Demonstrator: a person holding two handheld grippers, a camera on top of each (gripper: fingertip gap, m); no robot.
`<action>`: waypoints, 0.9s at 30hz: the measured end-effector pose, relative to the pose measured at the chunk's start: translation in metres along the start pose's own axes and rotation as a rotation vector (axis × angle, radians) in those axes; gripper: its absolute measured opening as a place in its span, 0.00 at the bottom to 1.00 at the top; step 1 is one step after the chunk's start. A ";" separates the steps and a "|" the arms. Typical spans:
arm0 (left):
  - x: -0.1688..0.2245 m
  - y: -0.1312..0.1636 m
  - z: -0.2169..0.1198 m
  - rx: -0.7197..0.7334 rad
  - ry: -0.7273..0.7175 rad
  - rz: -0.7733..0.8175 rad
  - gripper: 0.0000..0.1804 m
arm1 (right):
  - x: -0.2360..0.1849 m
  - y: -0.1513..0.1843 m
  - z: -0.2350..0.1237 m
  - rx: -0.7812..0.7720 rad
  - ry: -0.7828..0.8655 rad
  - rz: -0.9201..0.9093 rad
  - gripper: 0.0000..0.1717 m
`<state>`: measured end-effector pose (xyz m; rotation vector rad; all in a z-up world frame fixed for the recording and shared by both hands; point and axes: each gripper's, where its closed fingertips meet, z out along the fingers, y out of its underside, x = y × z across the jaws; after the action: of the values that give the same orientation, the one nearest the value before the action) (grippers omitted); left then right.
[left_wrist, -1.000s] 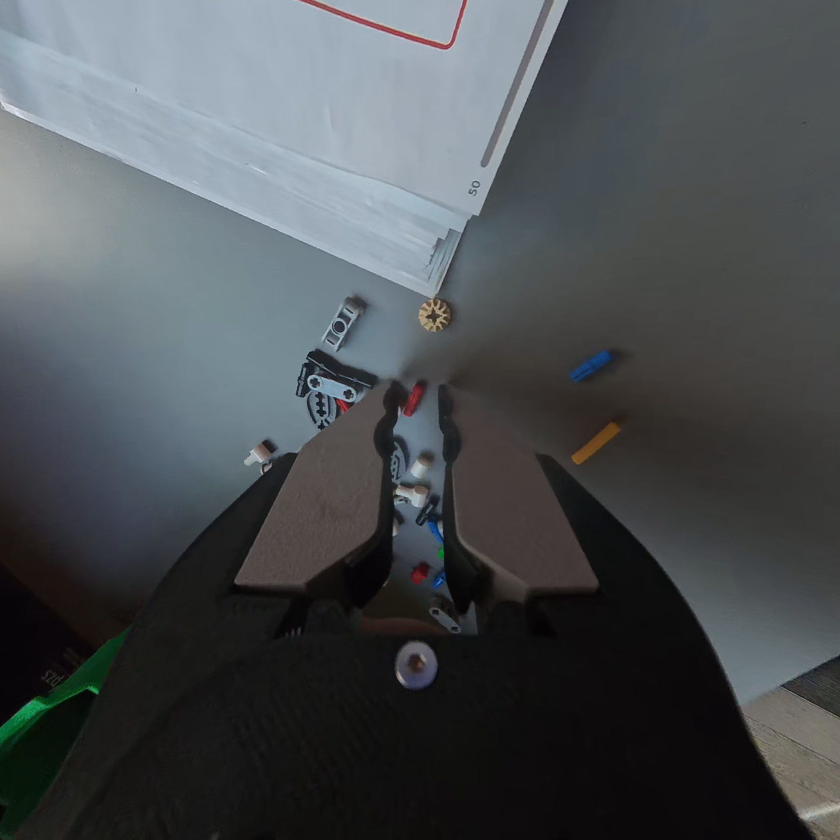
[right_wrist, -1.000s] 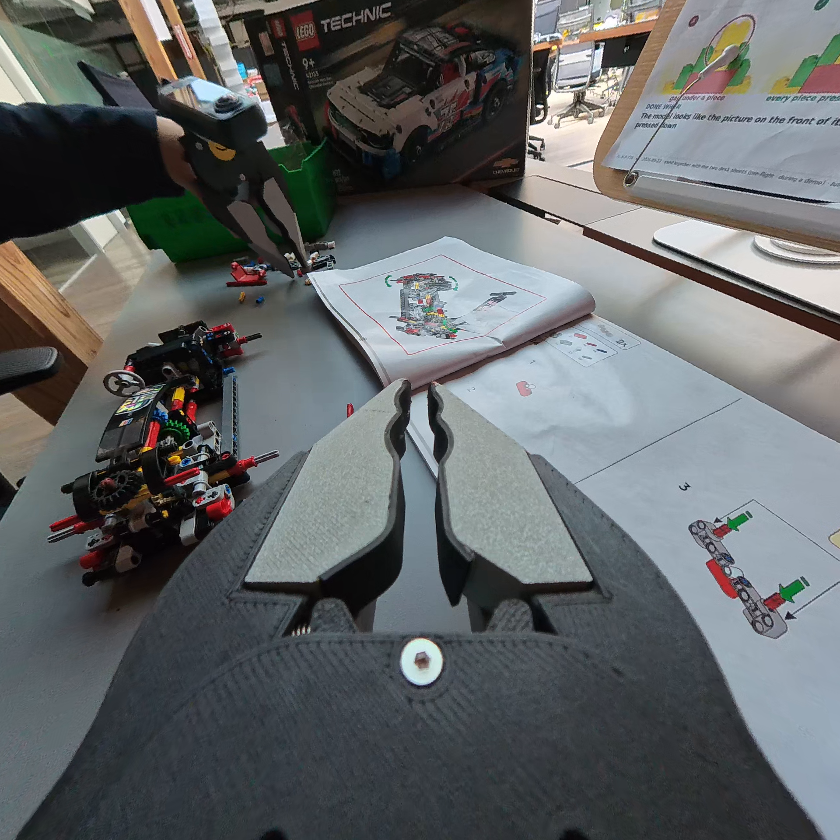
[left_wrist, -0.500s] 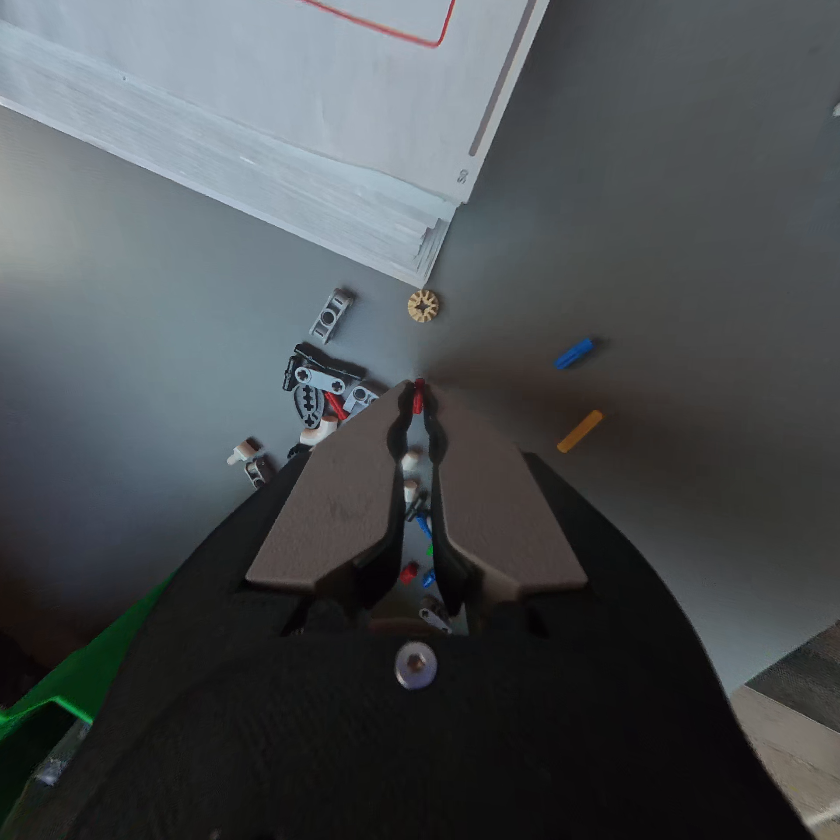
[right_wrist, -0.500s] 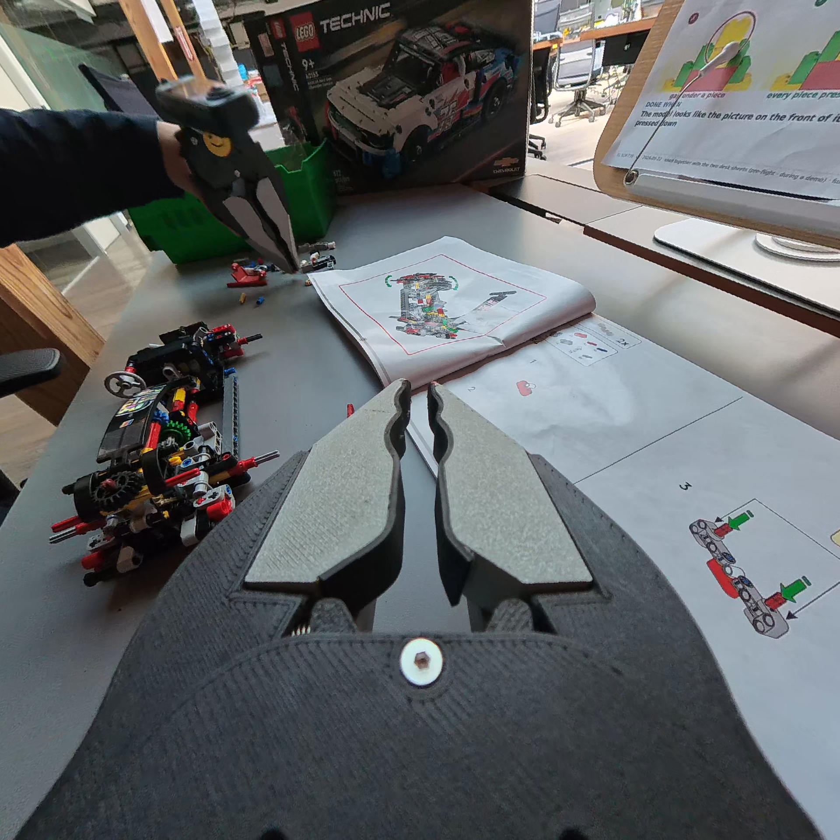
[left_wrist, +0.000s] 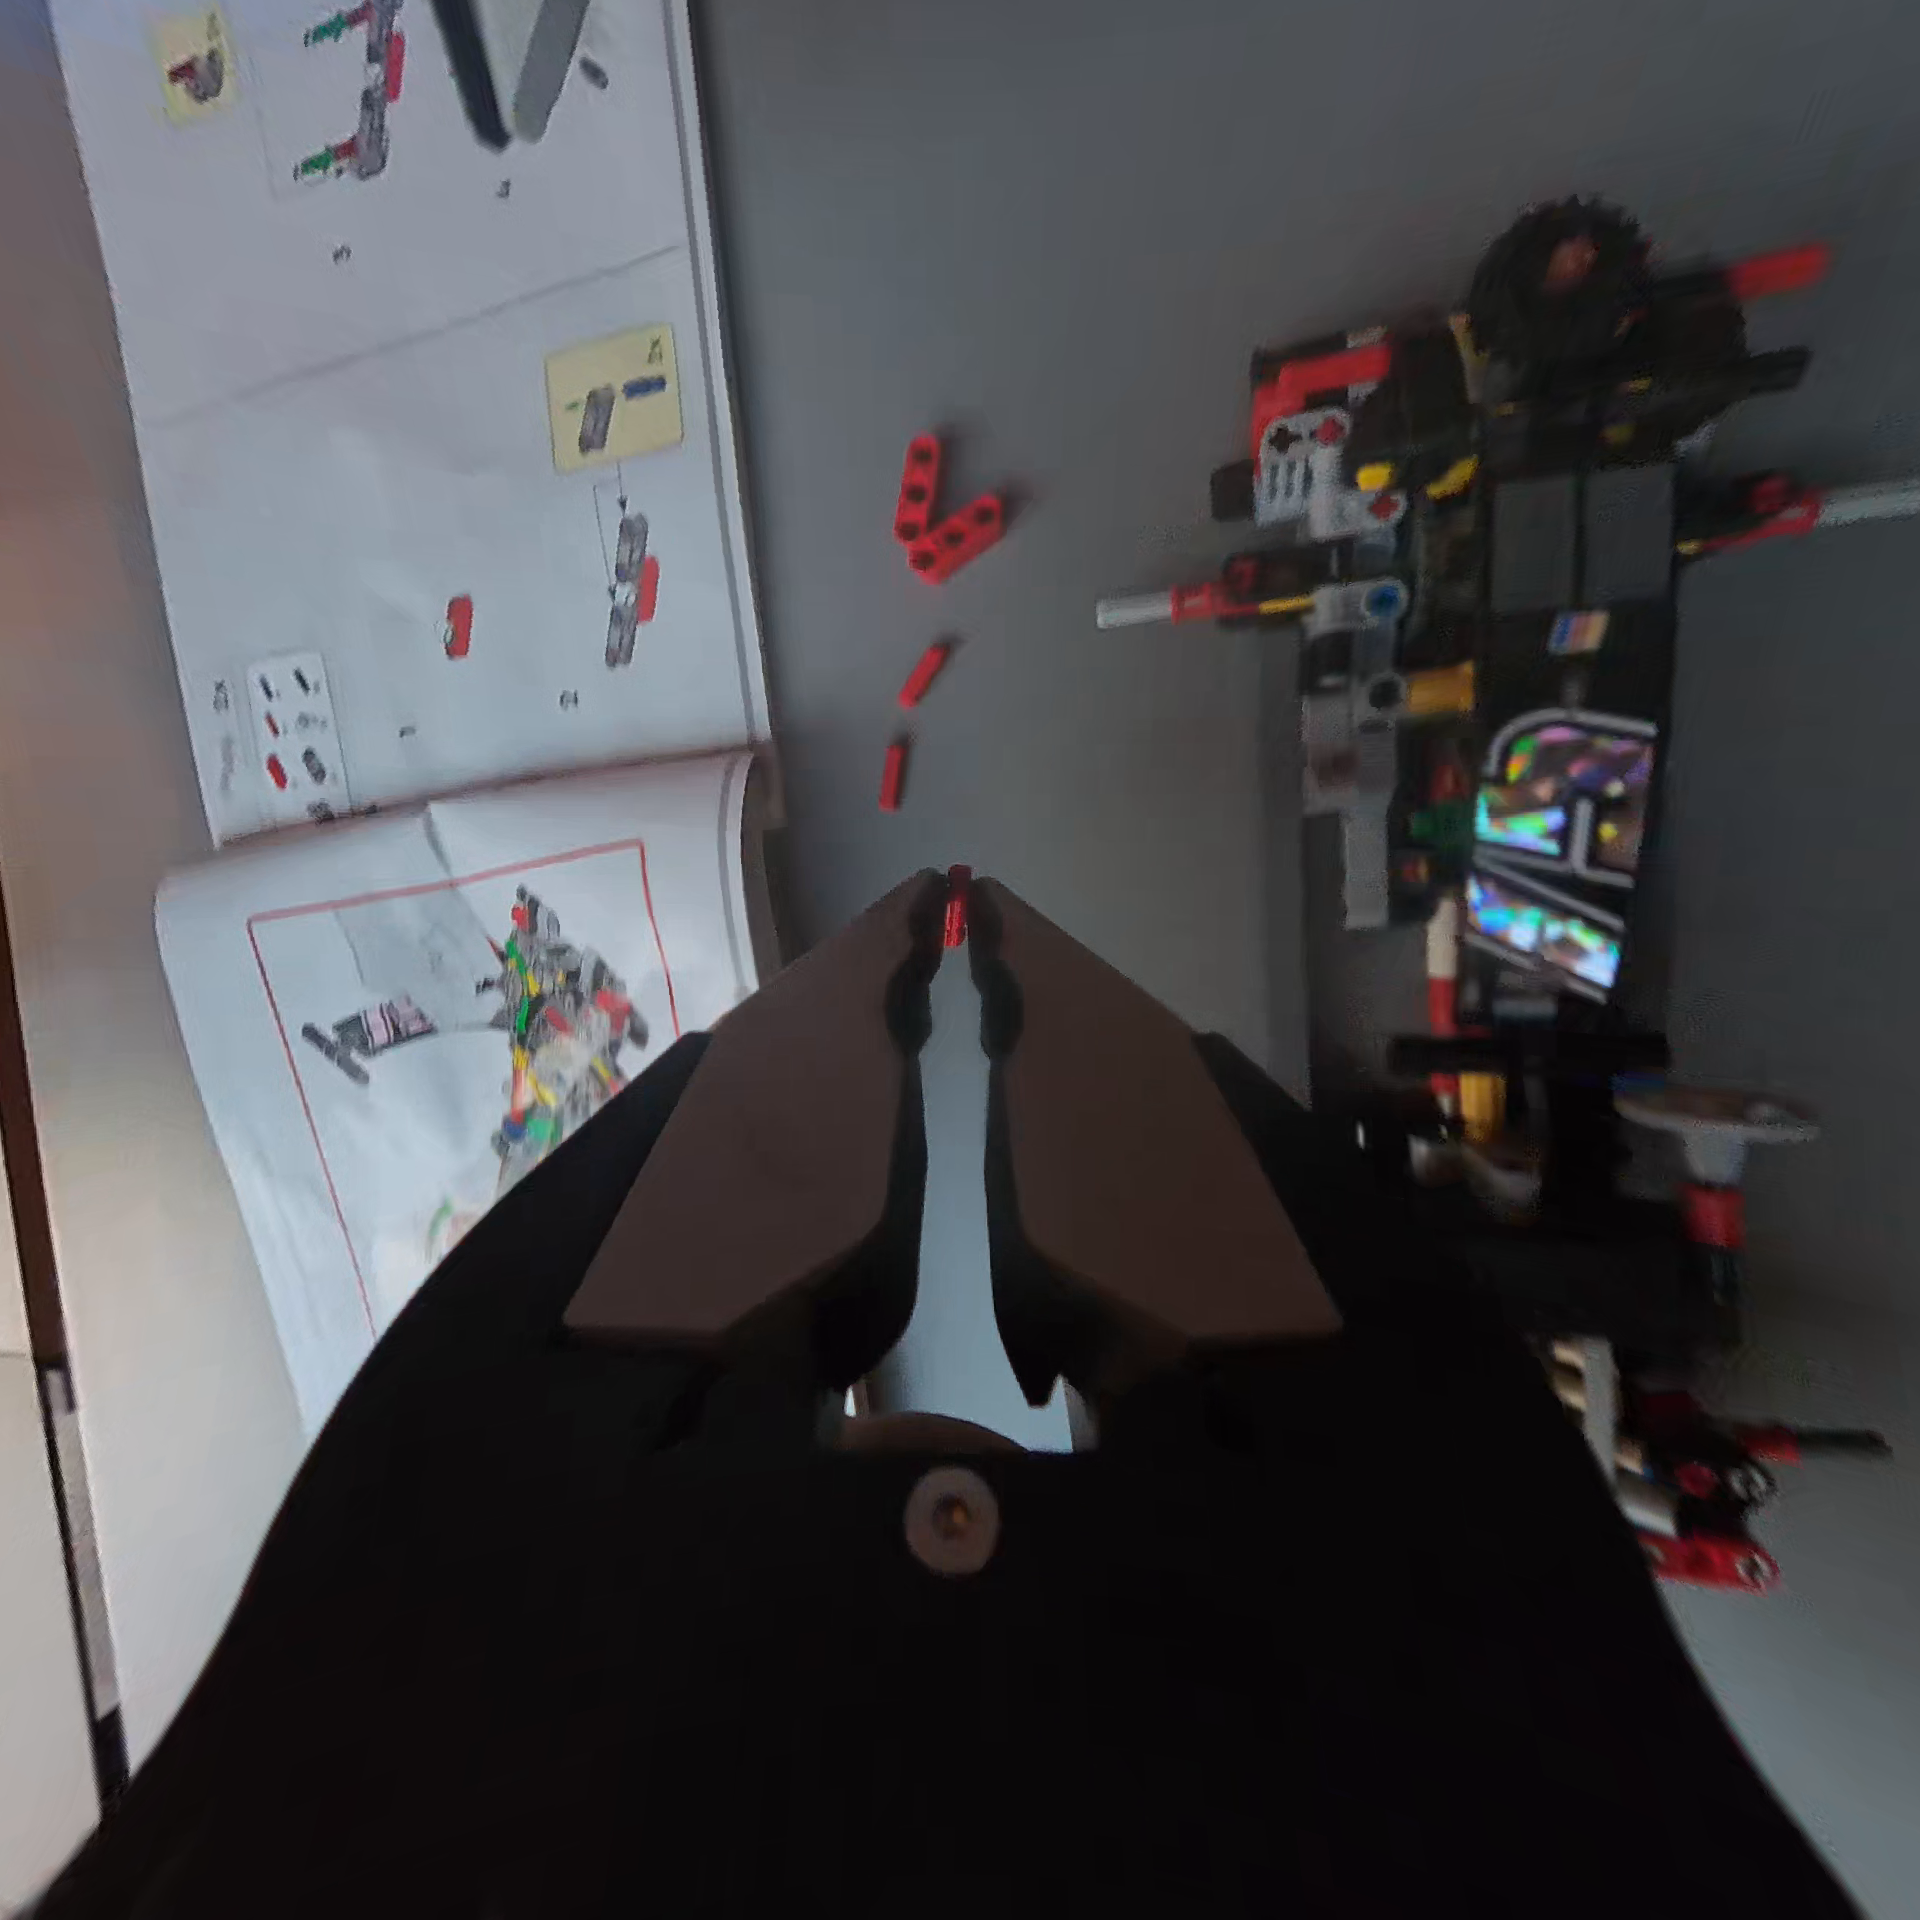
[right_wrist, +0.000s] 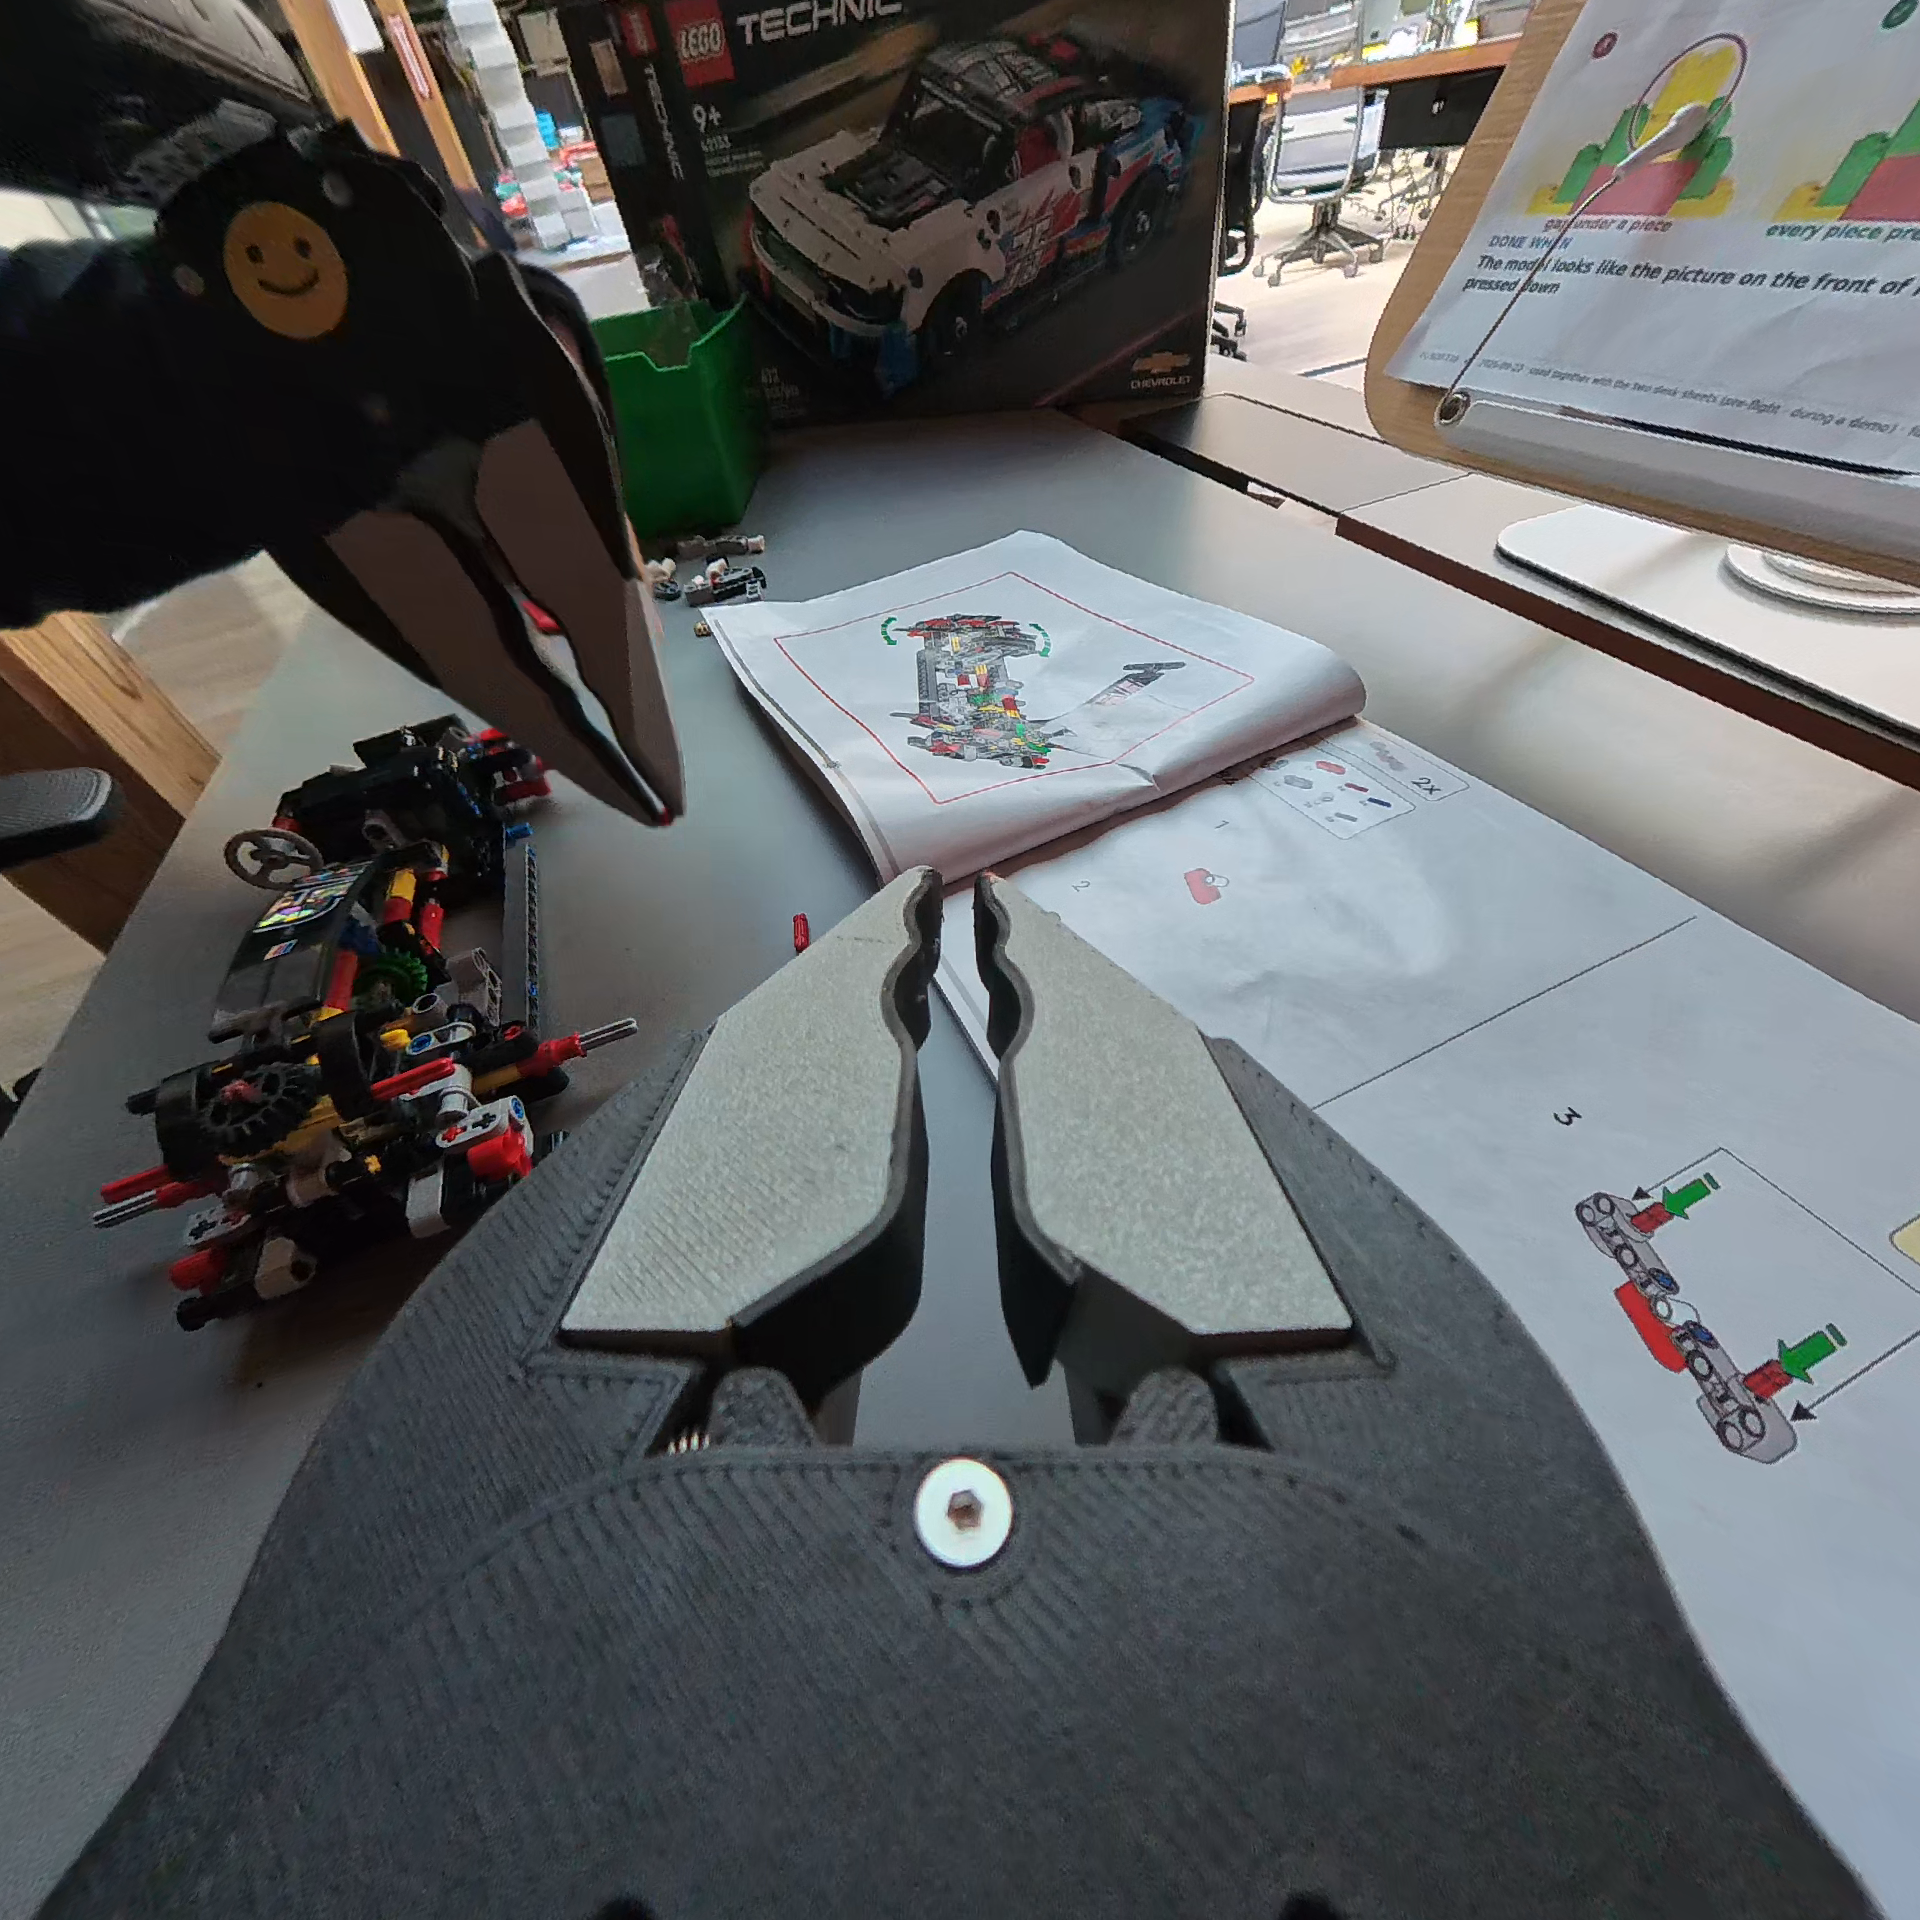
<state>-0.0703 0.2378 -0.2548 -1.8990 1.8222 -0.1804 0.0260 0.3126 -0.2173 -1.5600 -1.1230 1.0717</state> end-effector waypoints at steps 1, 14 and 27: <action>0.000 -0.007 0.010 -0.001 0.007 0.012 0.00 | 0.000 0.000 0.000 0.002 0.000 0.001 0.02; -0.005 -0.002 0.029 -0.054 0.041 -0.034 0.08 | -0.002 0.002 0.001 -0.015 -0.010 -0.008 0.01; -0.048 0.208 -0.157 -0.277 -0.459 -0.717 0.14 | 0.004 0.000 -0.002 0.001 -0.007 0.018 0.01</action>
<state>-0.3291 0.2470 -0.1979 -2.4650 0.8542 0.2662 0.0287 0.3157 -0.2174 -1.5697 -1.1154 1.0906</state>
